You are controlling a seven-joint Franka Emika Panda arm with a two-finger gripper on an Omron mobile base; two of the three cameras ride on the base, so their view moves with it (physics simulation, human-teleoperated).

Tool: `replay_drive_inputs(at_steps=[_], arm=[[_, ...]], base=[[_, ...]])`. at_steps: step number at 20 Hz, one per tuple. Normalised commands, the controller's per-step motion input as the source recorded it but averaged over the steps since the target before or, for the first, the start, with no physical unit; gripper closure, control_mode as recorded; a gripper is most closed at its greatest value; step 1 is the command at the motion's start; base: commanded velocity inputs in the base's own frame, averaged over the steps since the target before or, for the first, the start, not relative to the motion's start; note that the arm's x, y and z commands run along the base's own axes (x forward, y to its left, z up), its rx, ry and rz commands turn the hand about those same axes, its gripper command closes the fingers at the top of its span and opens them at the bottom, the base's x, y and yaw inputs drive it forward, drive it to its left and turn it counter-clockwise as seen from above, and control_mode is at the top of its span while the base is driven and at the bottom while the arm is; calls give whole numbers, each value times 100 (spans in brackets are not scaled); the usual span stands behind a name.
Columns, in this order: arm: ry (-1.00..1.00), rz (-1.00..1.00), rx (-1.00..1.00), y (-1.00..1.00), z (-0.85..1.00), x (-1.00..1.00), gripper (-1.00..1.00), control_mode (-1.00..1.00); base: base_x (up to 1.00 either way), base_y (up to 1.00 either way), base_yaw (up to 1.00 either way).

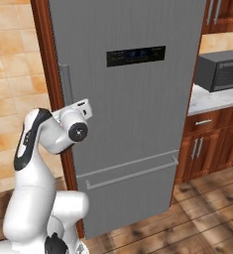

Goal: Retrieve the fish from the fridge and place it on the saucepan with marinade on the stove.

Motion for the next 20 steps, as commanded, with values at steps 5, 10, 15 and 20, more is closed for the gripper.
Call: replay_drive_inputs(at_steps=[5,10,15,20], arm=[[0,2,0,8,-10,42,-100,-100],[0,2,0,7,-8,41,-100,-100],[0,1,0,3,-8,38,-100,-100],[0,2,0,1,-7,36,-100,-100]], base=[[0,0,0],[0,0,0],[0,0,0],[0,0,0]])
